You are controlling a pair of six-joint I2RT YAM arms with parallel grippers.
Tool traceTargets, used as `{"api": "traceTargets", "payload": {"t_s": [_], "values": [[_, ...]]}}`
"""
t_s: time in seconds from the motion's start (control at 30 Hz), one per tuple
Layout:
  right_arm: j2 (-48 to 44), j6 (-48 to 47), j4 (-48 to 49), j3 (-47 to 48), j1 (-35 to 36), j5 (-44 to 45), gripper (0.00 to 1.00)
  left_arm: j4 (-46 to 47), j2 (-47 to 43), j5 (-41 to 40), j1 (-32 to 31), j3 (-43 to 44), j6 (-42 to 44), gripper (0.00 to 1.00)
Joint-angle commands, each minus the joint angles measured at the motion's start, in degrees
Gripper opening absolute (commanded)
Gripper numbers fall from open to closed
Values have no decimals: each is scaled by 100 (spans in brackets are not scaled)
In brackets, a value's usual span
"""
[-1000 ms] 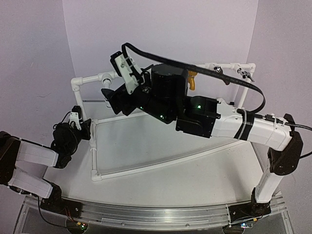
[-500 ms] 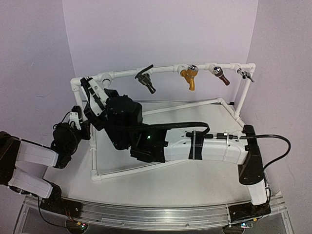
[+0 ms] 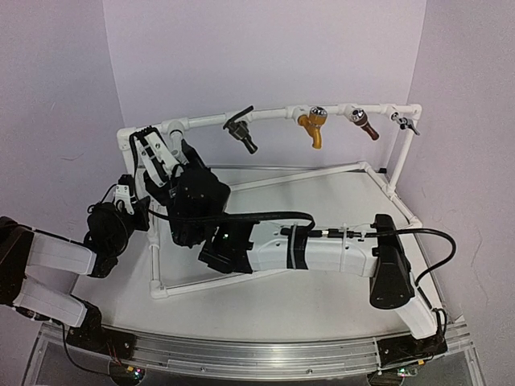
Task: Install the water faucets
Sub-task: Place the adaptor at the water faucet.
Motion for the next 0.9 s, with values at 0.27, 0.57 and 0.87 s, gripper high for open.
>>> {"api": "traceTargets", "payload": {"t_s": [0.27,0.57,0.87], "values": [[-1322,855,-2056,-1113,-402,-1568,70,50,-23,856,-224,149,-177,0],[-719,995,-2070,-288,-505,-1362,55,25,-39,855,-226,149,-160,0],[-1094,3337,-2079,-734,-875,-2089,0,51,2,874,-223,169,-162,0]]}}
